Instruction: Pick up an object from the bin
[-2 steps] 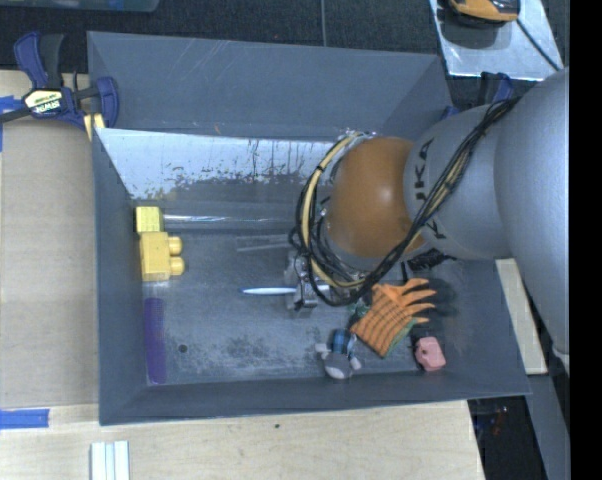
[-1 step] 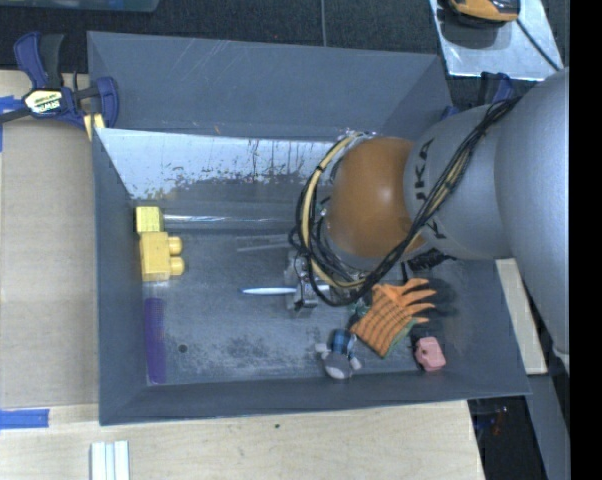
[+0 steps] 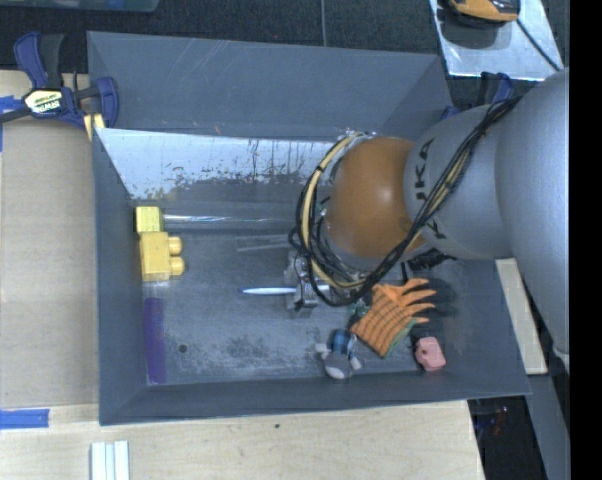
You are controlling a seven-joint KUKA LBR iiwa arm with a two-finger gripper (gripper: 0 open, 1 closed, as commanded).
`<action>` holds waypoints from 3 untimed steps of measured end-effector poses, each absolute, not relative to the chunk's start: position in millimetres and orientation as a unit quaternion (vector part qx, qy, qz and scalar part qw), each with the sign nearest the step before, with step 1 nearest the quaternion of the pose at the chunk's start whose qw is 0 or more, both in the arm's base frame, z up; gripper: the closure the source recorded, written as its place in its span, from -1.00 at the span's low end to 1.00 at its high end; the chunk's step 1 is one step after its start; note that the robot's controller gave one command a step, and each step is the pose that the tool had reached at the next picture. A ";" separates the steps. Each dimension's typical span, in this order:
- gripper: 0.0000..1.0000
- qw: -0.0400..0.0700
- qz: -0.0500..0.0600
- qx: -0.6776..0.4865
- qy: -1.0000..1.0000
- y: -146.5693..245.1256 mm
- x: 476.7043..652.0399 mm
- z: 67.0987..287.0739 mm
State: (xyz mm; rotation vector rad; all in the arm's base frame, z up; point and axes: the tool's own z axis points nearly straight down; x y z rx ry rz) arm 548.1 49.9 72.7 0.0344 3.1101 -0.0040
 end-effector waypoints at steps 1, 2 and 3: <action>1.00 0.016 -0.001 0.011 1.000 49.9 548.1 72.7; 1.00 0.020 -0.004 -0.160 0.987 27.7 567.4 72.1; 1.00 0.020 -0.004 -0.160 0.987 27.5 567.4 72.5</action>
Offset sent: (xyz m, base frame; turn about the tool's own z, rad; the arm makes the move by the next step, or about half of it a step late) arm 0.0168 -0.0220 -0.0027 -0.3455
